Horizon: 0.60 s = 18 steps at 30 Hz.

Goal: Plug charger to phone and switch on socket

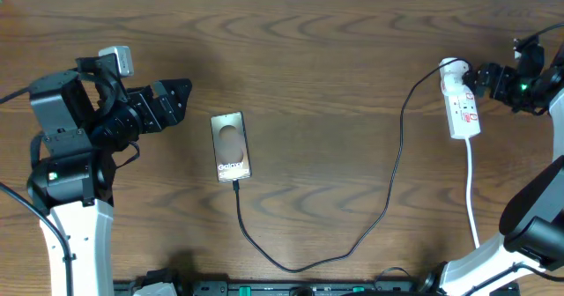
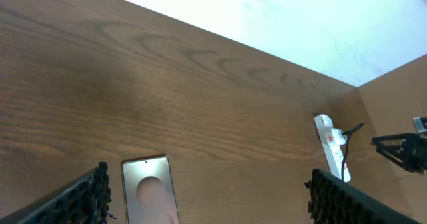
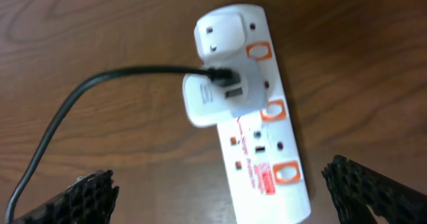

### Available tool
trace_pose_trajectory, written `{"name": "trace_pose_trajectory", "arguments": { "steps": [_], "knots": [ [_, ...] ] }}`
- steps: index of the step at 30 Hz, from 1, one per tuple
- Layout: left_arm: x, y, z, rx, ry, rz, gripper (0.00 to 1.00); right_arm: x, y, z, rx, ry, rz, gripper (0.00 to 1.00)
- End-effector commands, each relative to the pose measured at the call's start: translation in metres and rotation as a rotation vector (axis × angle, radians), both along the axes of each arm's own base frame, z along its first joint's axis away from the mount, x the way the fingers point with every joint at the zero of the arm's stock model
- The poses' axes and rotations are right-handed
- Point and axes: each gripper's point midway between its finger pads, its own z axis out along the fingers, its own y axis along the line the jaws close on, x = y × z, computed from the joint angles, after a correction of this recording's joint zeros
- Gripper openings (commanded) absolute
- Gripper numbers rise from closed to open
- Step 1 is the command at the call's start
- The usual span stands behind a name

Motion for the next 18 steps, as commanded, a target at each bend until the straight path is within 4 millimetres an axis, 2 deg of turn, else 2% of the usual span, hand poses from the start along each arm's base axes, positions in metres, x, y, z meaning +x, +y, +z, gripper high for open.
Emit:
{"name": "trace_pose_trajectory", "arguments": {
  "steps": [1, 6, 10, 18],
  "knots": [
    [0.001, 0.002, -0.002, 0.012, 0.003, 0.004, 0.91, 0.006, 0.001, -0.02, 0.03, 0.024, 0.0, 0.99],
    [0.001, 0.002, -0.003, 0.011, 0.004, 0.004, 0.91, 0.008, 0.004, -0.052, 0.074, 0.071, 0.018, 0.99],
    [0.001, 0.002, -0.003, 0.011, 0.004, 0.004, 0.91, 0.011, 0.015, -0.063, 0.114, 0.05, 0.1, 0.99],
    [0.001, 0.002, -0.003, 0.011, 0.004, 0.004, 0.91, 0.019, 0.02, -0.079, 0.108, 0.043, 0.134, 0.99]
  ]
}}
